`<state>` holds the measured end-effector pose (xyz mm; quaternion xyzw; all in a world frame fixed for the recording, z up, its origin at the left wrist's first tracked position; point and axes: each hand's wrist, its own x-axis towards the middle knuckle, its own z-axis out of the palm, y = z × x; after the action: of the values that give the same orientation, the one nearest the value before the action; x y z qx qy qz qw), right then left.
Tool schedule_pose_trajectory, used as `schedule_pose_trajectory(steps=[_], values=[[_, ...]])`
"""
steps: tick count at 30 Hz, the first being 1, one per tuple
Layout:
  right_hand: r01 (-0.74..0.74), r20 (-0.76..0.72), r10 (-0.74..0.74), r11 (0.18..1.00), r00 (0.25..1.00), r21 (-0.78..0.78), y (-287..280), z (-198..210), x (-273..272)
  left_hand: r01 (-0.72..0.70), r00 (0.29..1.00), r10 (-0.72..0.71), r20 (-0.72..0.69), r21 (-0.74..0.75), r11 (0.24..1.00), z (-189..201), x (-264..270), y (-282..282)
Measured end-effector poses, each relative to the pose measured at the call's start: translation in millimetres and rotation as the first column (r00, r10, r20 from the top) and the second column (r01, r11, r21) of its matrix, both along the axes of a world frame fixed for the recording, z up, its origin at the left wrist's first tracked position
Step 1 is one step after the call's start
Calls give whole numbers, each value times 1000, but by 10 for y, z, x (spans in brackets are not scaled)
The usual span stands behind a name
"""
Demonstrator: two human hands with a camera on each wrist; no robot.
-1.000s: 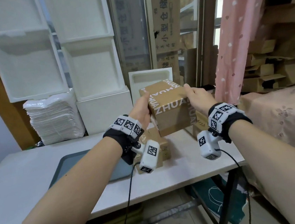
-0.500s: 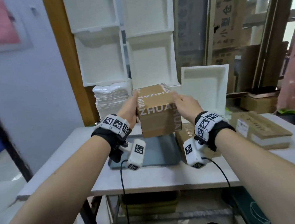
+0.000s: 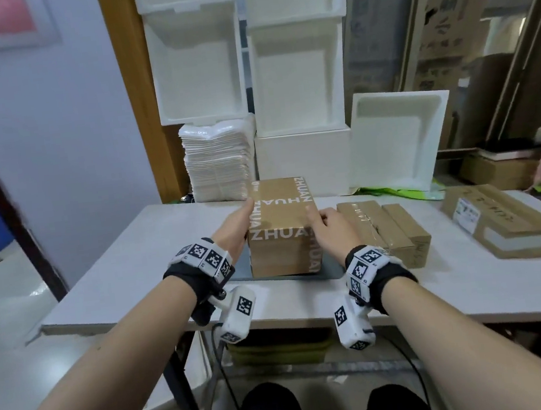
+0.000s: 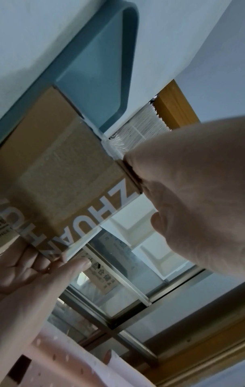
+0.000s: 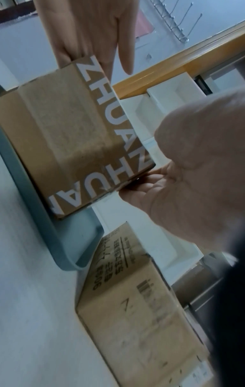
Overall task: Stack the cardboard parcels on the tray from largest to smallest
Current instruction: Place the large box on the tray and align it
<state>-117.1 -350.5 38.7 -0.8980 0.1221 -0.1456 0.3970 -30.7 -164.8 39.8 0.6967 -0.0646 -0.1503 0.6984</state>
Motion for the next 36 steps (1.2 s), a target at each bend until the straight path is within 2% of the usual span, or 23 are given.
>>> schedule_pose_trajectory(steps=[3, 5, 13, 25, 31, 36], values=[[10, 3, -10, 1000, 1000, 9, -14, 6, 38, 12, 1000, -12, -1, -8, 1000, 171, -187, -7], [-12, 1, 12, 1000, 1000, 2, 12, 72, 83, 36, 999, -36, 14, -15, 999, 214, -129, -8], [-65, -102, 61, 997, 993, -35, 141, 135, 268, -8, 1000, 8, -14, -15, 1000, 94, -33, 35], [-84, -88, 107, 968, 990, 236, 113, 19, 250, -50, 996, 42, -82, -93, 994, -74, -15, -62], [-133, -7, 144, 936, 990, 327, 34, -23, 314, -38, 995, 25, -95, -132, 991, -129, -80, -135], [-109, 15, 111, 930, 994, 350, -17, 30, 334, 2, 993, -21, -120, -157, 988, -99, -152, -225]])
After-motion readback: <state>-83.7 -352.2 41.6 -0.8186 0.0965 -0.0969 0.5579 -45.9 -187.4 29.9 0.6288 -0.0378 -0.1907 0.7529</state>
